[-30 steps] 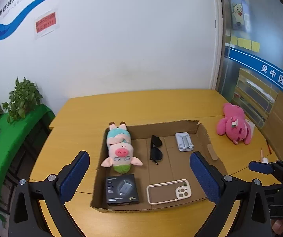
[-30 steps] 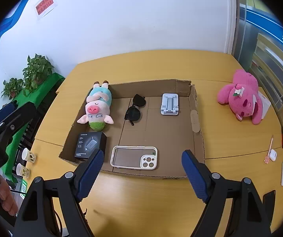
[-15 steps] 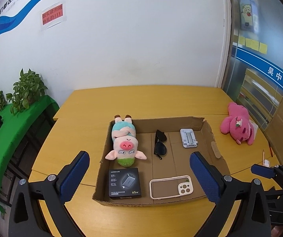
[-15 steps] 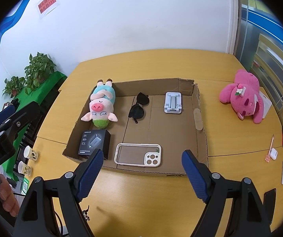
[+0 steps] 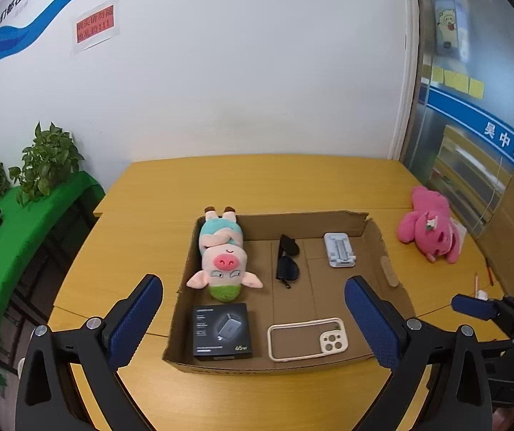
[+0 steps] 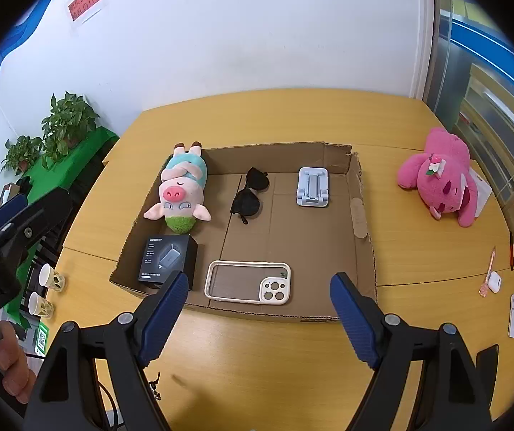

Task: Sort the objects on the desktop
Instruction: 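Open both grippers and withdraw them from the box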

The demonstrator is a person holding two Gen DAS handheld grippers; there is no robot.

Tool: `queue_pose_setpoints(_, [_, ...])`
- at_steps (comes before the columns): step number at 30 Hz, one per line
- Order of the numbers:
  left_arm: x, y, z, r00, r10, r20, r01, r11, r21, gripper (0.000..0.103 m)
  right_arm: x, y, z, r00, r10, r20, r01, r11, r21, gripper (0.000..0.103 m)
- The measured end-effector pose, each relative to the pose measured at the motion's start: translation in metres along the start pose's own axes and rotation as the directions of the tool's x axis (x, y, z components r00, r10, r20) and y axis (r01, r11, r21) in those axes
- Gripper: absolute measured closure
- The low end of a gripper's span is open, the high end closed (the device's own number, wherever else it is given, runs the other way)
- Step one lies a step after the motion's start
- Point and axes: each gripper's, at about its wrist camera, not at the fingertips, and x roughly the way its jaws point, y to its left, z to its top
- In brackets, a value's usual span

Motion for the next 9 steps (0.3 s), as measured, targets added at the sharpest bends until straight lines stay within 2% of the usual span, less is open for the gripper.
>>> queue_pose_setpoints(7, [0.0039, -0.0018, -0.0092, 0.998, -0.051, -0.042, 0.052, 0.999, 0.013, 0.0, 0.002, 0.0043, 0.0006, 1.0, 0.0, -0.002, 0.0, 1.0, -0.014, 0.022])
queue_pose_setpoints(9, [0.0085, -0.0022, -0.0091, 0.995, -0.071, -0.077, 0.072, 0.997, 0.018, 0.0, 0.0028, 0.0046, 0.0002, 1.0, 0.001, -0.004, -0.001, 1.0, -0.013, 0.022])
